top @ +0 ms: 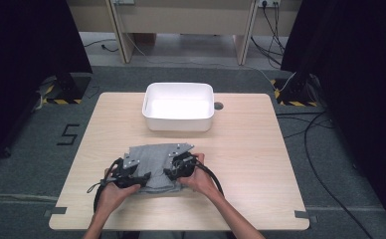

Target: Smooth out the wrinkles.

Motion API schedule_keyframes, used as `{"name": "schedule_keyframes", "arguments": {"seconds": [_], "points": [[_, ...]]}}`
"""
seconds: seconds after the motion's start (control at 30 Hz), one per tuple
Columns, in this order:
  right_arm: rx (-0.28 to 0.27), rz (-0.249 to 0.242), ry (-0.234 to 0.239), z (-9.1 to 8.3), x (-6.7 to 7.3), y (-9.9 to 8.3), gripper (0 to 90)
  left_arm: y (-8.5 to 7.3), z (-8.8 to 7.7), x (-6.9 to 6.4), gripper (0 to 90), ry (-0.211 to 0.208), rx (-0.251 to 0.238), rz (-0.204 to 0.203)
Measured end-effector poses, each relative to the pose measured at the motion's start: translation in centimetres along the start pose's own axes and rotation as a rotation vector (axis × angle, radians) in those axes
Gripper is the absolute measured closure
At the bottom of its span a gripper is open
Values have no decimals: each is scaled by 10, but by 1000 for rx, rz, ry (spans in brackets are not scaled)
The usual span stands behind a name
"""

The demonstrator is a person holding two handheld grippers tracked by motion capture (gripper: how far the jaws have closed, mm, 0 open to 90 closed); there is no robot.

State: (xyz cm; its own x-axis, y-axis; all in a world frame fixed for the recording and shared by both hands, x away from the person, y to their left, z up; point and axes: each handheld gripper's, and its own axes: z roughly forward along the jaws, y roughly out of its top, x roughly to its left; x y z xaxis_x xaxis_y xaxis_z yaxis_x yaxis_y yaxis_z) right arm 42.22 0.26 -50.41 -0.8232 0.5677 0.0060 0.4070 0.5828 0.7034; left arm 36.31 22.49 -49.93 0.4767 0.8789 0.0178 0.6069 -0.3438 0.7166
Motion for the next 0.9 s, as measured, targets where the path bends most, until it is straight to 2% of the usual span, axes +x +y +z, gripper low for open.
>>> {"name": "schedule_keyframes", "arguments": {"seconds": [0.17, 0.33, 0.9], "points": [[-5, -5, 16, 7, 6, 6, 348, -5, -3, 11, 357, 8, 11, -19], [-4, 8, 21, 12, 11, 11, 347, -9, -3, 24, 347, 1, 13, -67], [-11, 23, 46, 27, 16, 23, 345, -15, -3, 48, 340, 24, 13, -134]]}}
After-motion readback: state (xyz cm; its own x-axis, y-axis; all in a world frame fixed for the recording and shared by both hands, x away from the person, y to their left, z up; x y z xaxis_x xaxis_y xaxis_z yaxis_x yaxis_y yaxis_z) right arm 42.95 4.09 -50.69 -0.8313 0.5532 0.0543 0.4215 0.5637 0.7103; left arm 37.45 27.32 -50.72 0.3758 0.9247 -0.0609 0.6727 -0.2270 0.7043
